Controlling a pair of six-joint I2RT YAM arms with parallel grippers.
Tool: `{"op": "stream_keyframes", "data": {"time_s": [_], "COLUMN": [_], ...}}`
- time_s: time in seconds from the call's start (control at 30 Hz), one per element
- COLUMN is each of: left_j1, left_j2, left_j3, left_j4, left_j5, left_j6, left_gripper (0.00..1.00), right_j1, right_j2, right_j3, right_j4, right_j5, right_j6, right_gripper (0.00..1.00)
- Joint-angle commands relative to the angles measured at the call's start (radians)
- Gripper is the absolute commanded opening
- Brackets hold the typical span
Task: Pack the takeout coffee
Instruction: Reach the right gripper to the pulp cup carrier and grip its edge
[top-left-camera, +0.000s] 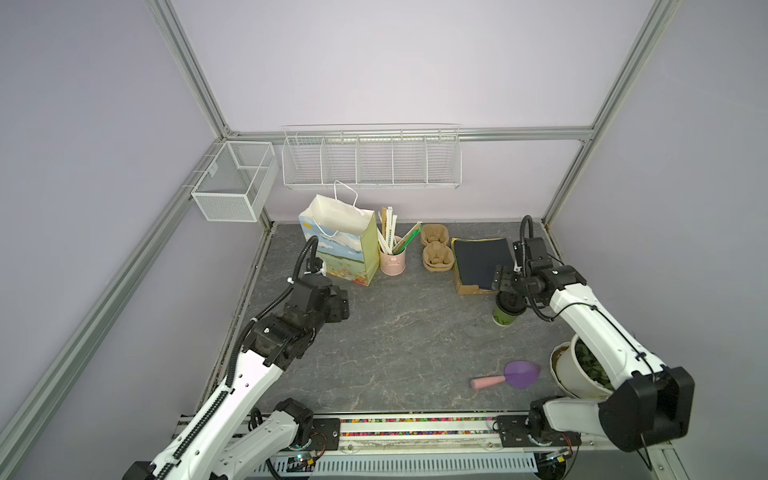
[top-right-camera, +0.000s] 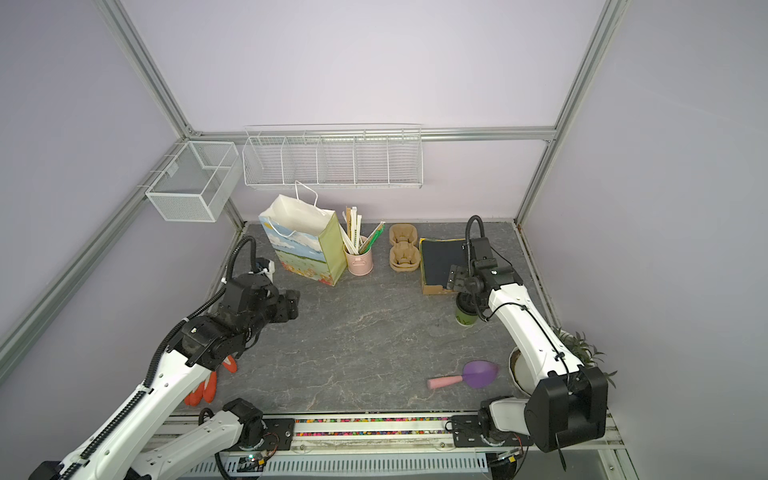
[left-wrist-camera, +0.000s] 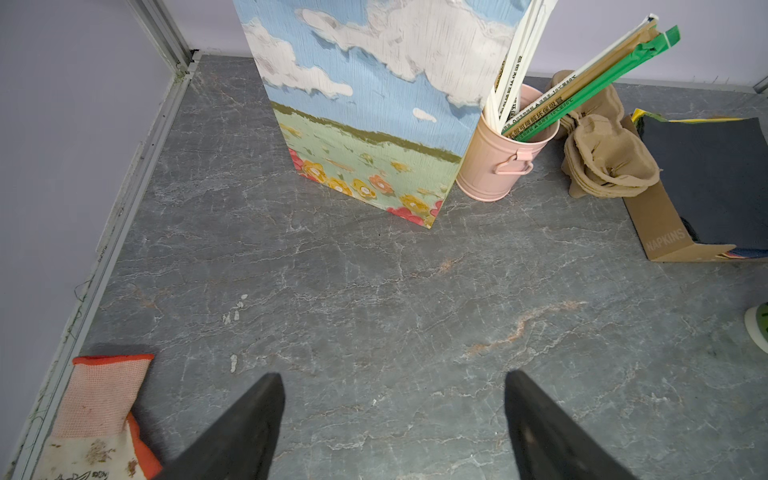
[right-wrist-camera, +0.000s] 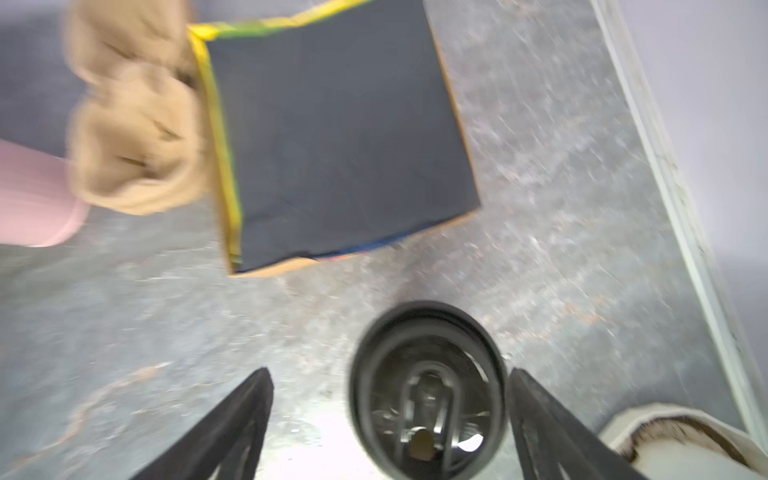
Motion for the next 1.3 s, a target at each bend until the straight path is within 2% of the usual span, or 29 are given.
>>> {"op": "stream_keyframes", "data": {"time_s": [0.0,0.17,0.4,0.73,0.93,1.27], "left_j1": [0.005,0.005,0.005,0.006,0.005,0.007], "left_j2": [-0.021,-0.016,-0.013,-0.005,0.005,0.018], "left_j3": [-0.019,-0.019,-0.022,-0.025,-0.023,-0.022], "left_j4": [0.003,0.001,0.001,0.003,0.003,0.005], "left_j5": [-0.019,-0.031,-0.046,-0.052,-0.056,-0.061], "left_j6": [0.009,0.01,0.012,0.015,0.017,0.02], "left_gripper": [0.84,0.84,0.83,0.84,0.84,0.84], "right_j1": [0.055,0.153,0.174,0.178,0.178,0.177], "right_j2": [0.073,0.264,0.583,0.984,1.096,1.188], "right_j3": [0.075,0.22,0.51,0.962,1.102,1.214], "right_j4": [0.015,0.03,0.037,-0.095,-0.118,-0.131], "right_j5": [-0.138,-0.153,-0.239,-0.133,-0.105,-0.075], "right_j6": [-0.018,-0.03,-0.01,-0.073,-0.111,-0.146], "right_gripper": [0.85,0.78,0.69,0.64,0.6,0.55]}}
